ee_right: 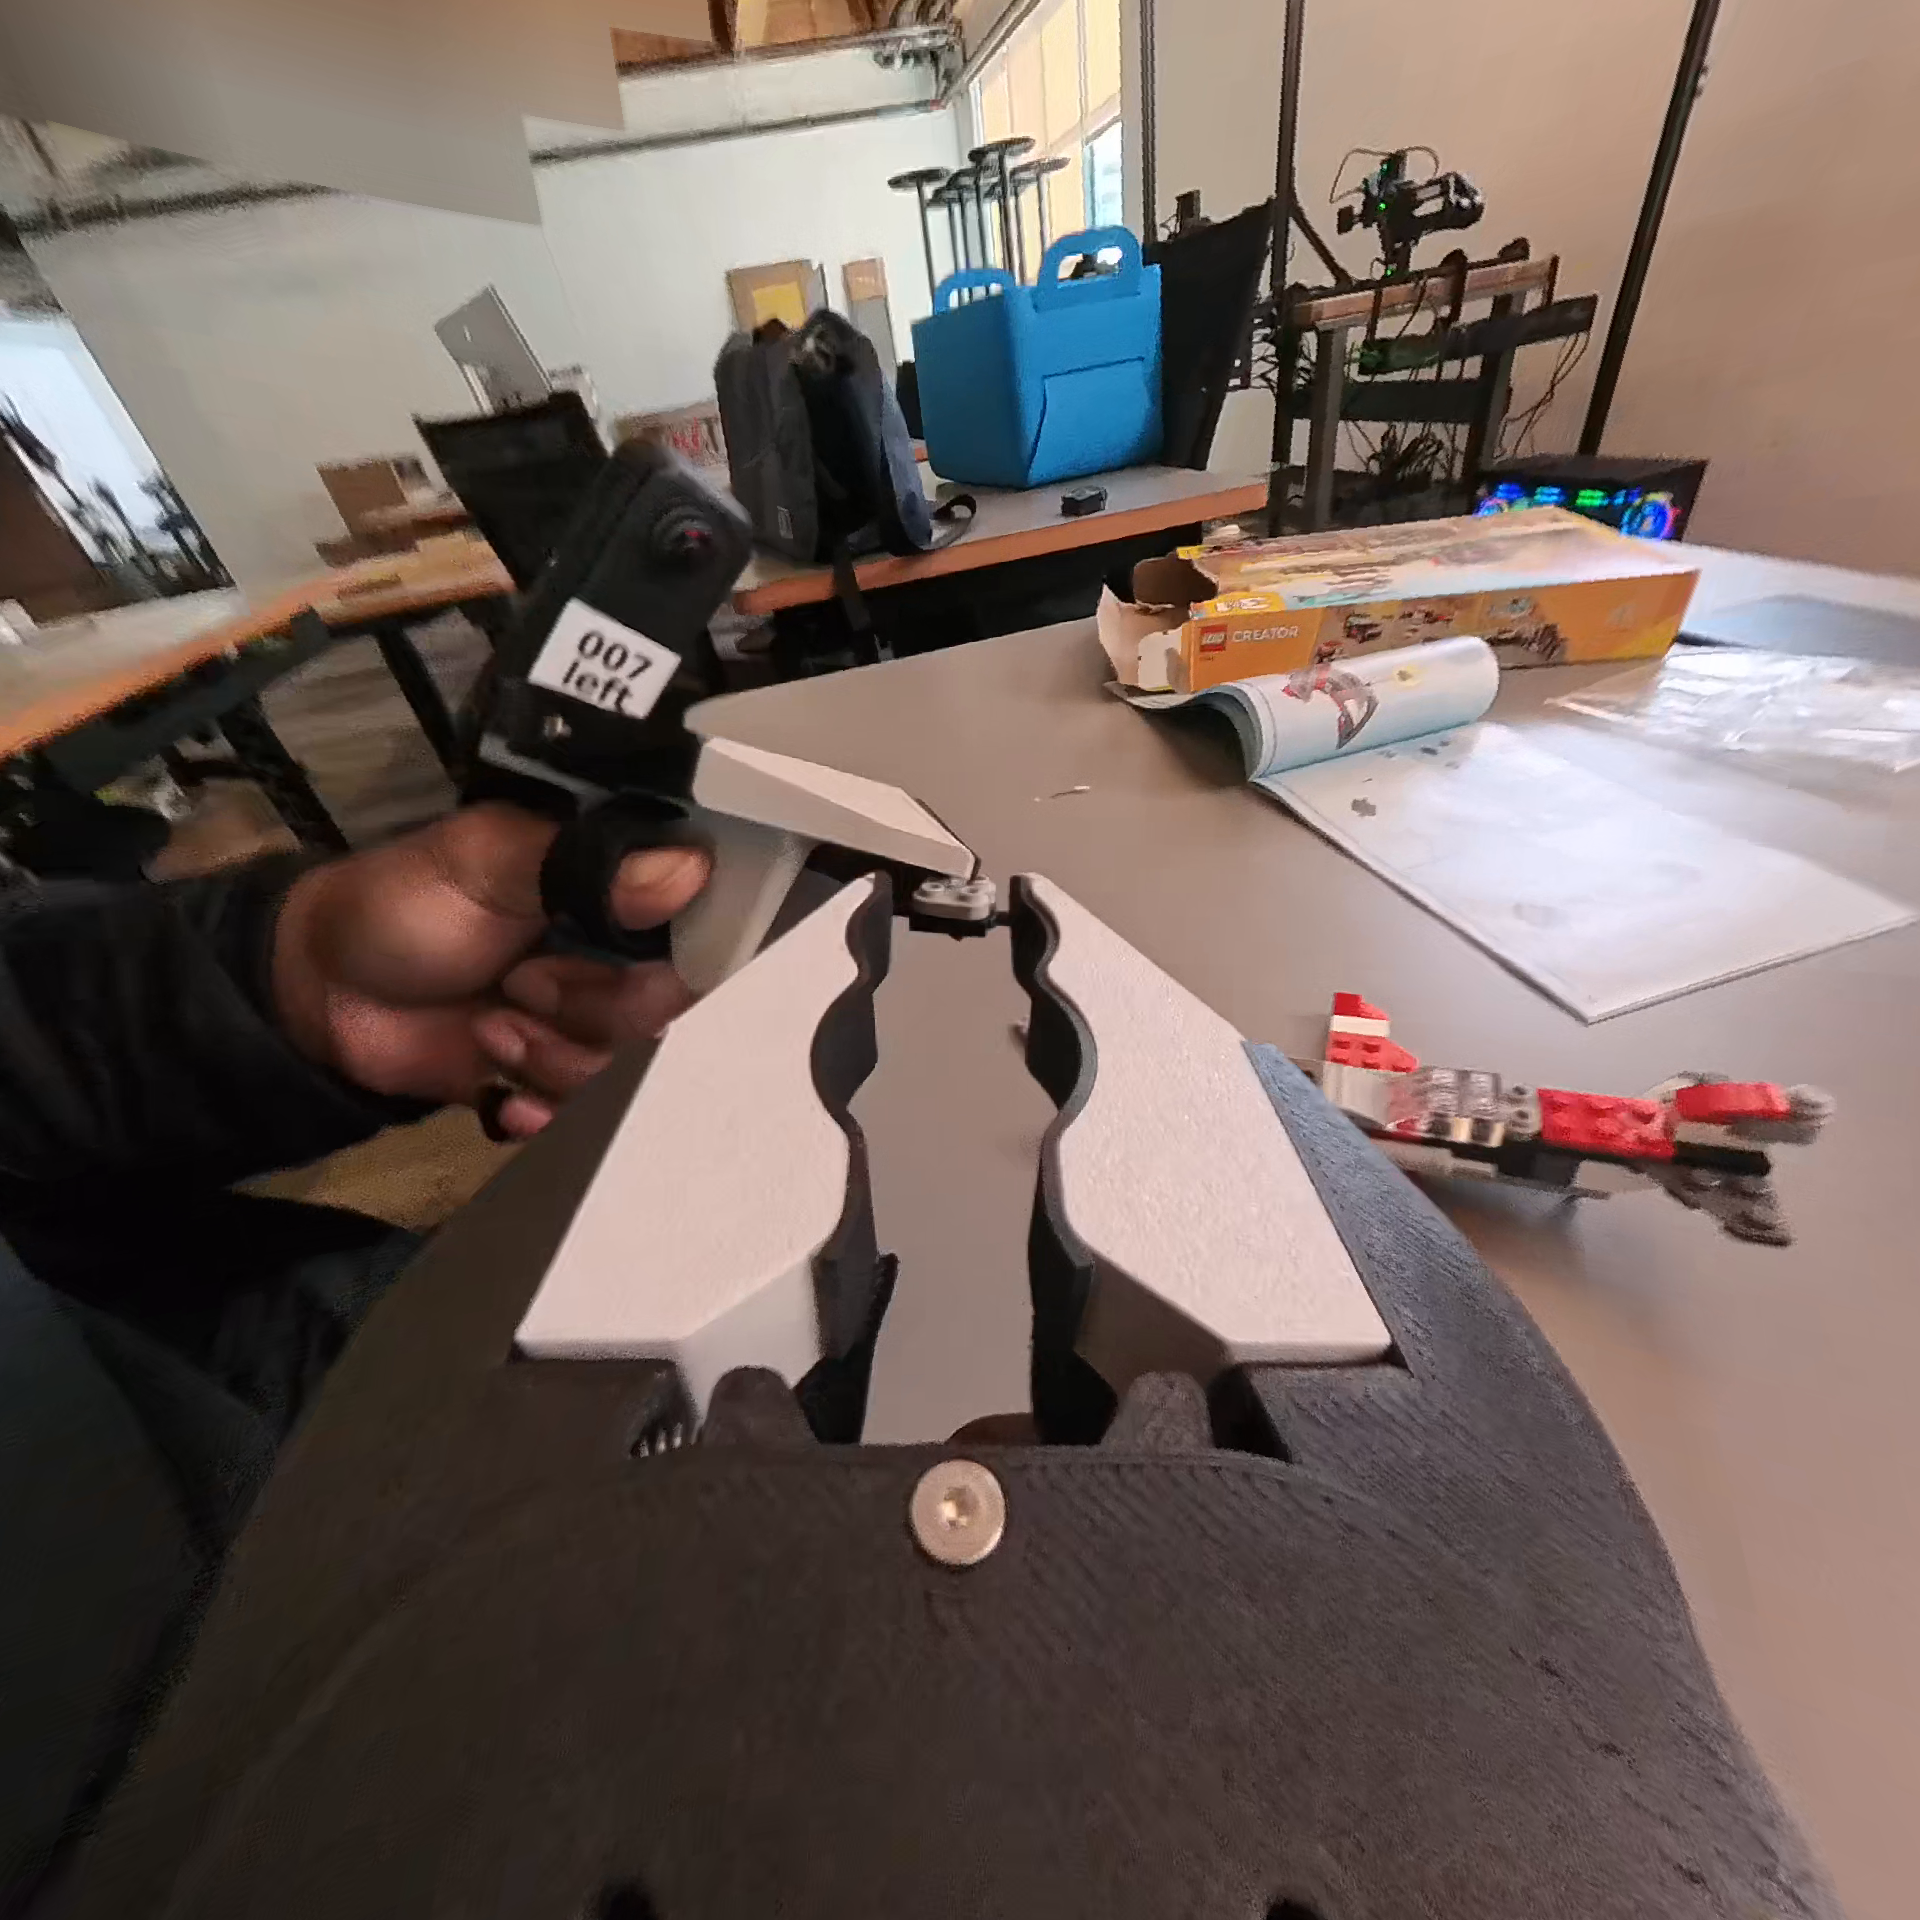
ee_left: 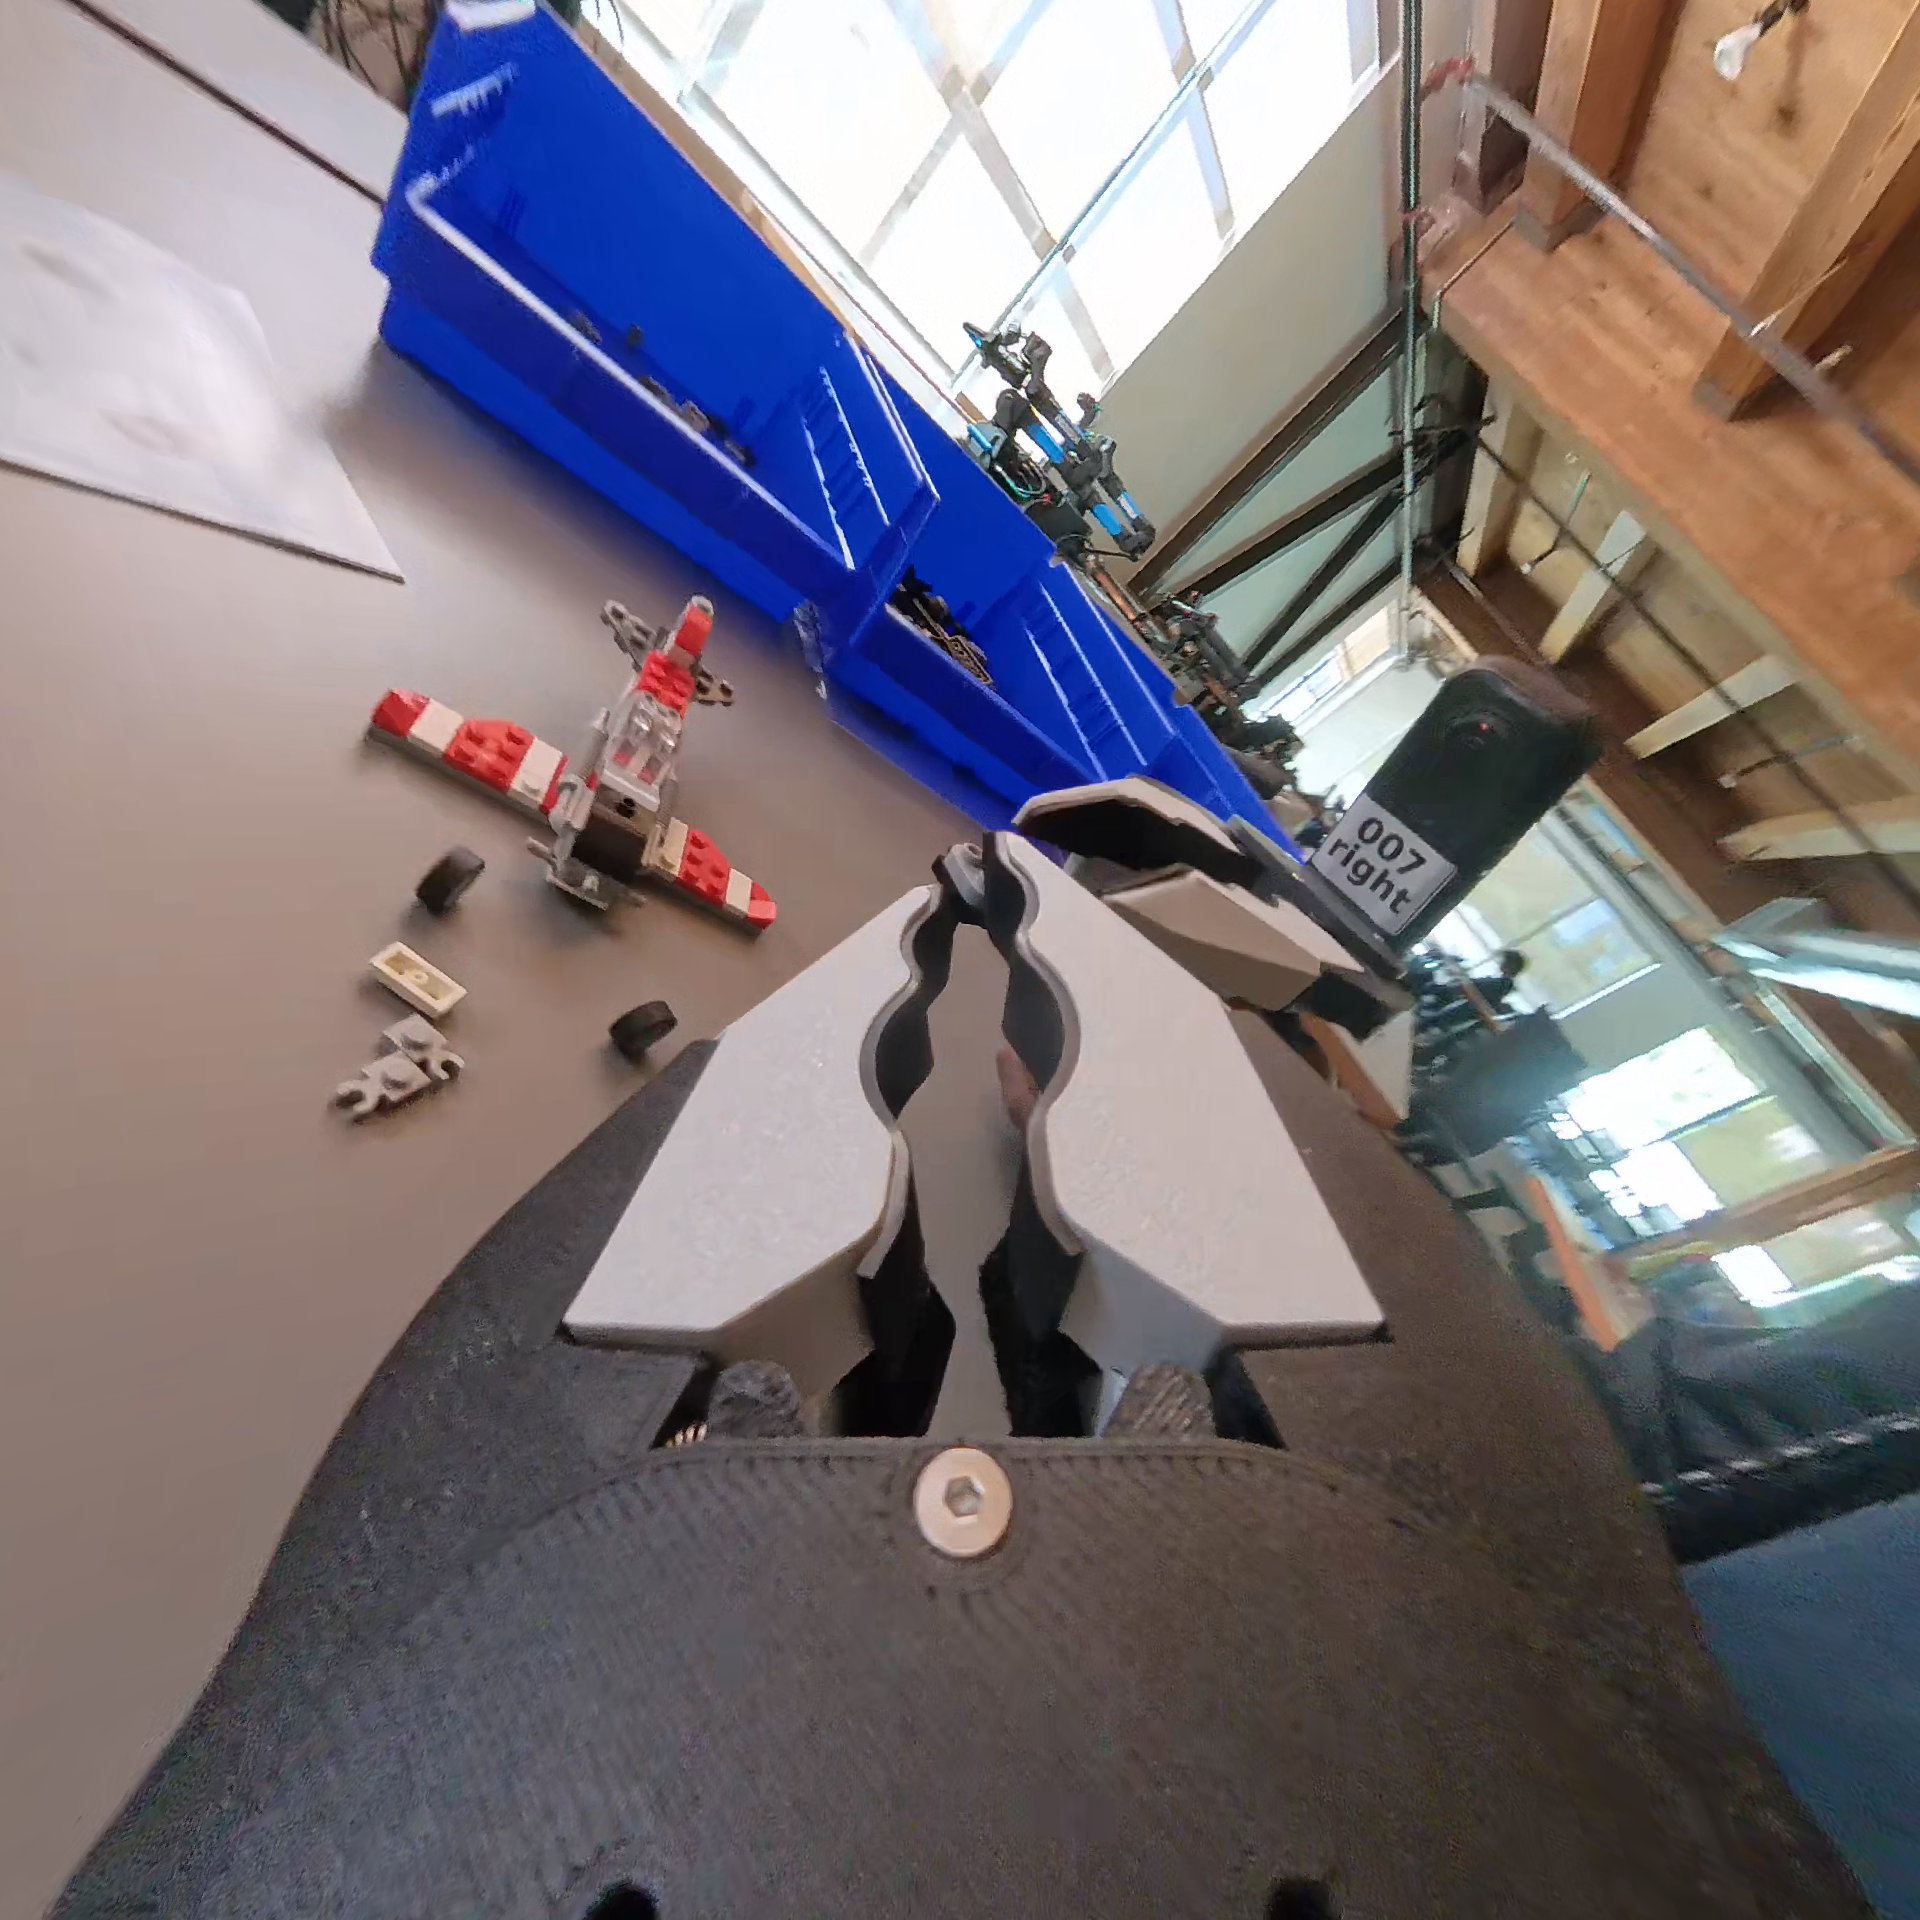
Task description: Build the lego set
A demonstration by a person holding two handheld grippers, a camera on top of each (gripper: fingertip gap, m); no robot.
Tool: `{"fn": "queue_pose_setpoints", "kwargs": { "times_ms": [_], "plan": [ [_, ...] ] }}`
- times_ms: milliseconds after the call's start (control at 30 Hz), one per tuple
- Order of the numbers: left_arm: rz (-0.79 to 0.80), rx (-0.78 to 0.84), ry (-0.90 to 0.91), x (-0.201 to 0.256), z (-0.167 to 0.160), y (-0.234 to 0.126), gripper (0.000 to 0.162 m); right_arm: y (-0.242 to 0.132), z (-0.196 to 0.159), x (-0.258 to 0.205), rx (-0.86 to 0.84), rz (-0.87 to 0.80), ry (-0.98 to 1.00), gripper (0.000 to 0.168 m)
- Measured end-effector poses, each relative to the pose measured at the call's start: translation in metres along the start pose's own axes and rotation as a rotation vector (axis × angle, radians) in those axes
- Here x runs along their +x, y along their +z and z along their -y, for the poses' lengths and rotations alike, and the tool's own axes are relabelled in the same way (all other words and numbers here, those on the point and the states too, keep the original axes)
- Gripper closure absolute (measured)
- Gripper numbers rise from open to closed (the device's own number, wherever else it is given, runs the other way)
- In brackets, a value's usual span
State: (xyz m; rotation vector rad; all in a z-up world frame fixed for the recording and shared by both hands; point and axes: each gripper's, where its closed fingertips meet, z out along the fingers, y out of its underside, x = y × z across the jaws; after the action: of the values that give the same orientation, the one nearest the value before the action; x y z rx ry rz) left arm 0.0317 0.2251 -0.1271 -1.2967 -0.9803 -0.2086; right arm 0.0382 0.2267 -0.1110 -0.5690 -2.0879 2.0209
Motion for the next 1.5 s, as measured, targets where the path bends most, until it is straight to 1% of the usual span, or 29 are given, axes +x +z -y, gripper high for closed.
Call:
{"fn": "queue_pose_setpoints", "kwargs": {
  "times_ms": [100, 200, 300, 433, 533, 733, 867, 933, 1000, 1100, 1167, 1267, 1300, 1400, 1500],
  "plan": [
    [-0.072, -0.036, -0.105, 0.004, -0.004, 0.002, 0.152, -0.001, -0.006, -0.001, -0.058, -0.004, -0.105, 0.137],
    [-0.150, -0.058, -0.184, 0.012, -0.007, 0.004, 0.151, -0.001, -0.008, -0.002, -0.078, 0.026, -0.121, 0.134],
    [-0.199, -0.084, -0.214, 0.018, -0.010, 0.005, 0.152, -0.002, -0.007, -0.005, -0.078, 0.069, -0.115, 0.137],
    [-0.270, -0.122, -0.273, 0.027, -0.014, 0.008, 0.152, -0.005, -0.008, -0.010, -0.083, 0.119, -0.113, 0.145],
    [-0.307, -0.126, -0.334, 0.032, -0.014, 0.010, 0.152, -0.010, -0.007, -0.011, -0.084, 0.130, -0.139, 0.145],
    [-0.348, -0.112, -0.428, 0.038, -0.015, 0.020, 0.153, -0.022, -0.004, -0.006, -0.069, 0.093, -0.182, 0.146],
    [-0.362, -0.063, -0.476, 0.039, -0.006, 0.030, 0.150, -0.030, 0.006, 0.003, -0.045, 0.043, -0.202, 0.147],
    [-0.329, -0.033, -0.461, 0.035, 0.001, 0.036, 0.144, -0.037, 0.017, 0.009, -0.006, 0.020, -0.190, 0.147],
    [-0.253, -0.026, -0.382, 0.028, 0.003, 0.042, 0.133, -0.045, 0.029, 0.016, 0.035, -0.004, -0.173, 0.147],
    [-0.073, -0.054, -0.192, 0.012, 0.000, 0.054, 0.119, -0.054, 0.044, 0.030, 0.078, -0.037, -0.144, 0.147],
    [0.078, -0.102, -0.044, -0.001, -0.004, 0.064, 0.103, -0.058, 0.053, 0.042, 0.097, -0.061, -0.122, 0.147],
    [0.253, -0.186, 0.135, -0.013, -0.007, 0.081, 0.085, -0.062, 0.061, 0.066, 0.092, -0.099, -0.069, 0.147],
    [0.301, -0.202, 0.185, -0.016, -0.005, 0.086, 0.082, -0.063, 0.062, 0.075, 0.087, -0.114, -0.051, 0.147],
    [0.422, -0.244, 0.323, -0.023, -0.001, 0.104, 0.084, -0.070, 0.063, 0.098, 0.091, -0.145, 0.027, 0.147],
    [0.451, -0.272, 0.377, -0.023, -0.003, 0.123, 0.088, -0.084, 0.062, 0.115, 0.150, -0.171, 0.163, 0.147]
  ]
}}
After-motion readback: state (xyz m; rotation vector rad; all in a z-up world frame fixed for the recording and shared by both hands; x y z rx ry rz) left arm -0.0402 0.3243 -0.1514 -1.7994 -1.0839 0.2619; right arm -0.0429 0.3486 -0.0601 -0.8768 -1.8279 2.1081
